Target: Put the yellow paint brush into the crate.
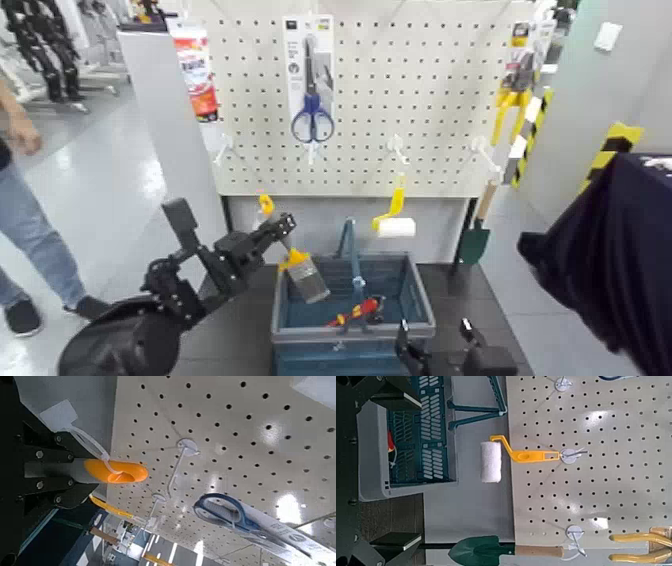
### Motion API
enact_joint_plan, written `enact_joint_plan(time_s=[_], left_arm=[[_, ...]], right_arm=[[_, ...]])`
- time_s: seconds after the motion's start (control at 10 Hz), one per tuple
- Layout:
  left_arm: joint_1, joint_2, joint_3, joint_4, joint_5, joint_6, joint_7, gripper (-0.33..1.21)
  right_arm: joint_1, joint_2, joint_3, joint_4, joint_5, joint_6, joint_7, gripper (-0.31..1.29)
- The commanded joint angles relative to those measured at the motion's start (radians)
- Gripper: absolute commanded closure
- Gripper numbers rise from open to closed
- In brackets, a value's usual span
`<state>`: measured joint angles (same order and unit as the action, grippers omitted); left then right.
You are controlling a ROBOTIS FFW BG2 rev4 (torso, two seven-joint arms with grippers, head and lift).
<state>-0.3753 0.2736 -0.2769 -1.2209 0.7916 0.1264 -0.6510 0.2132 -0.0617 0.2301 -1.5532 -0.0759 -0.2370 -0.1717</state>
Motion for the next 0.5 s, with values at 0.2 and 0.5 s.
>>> enact_joint_plan(time_s=[0.2, 0.5], left_arm=[[-0.047, -0.014, -0.105, 0.135, 0.07, -0.031, 0.007, 1.19], [-0.091, -0.025, -0.176, 0.216, 0.121, -0.005, 0.033, 1.19]], right_arm=[[-0.002, 0.0, 0.001, 0.004, -0.005, -0.005, 0.0, 0.14], [-0.002, 0.0, 0.003, 0.007, -0.007, -0.01, 0.001, 0.14]])
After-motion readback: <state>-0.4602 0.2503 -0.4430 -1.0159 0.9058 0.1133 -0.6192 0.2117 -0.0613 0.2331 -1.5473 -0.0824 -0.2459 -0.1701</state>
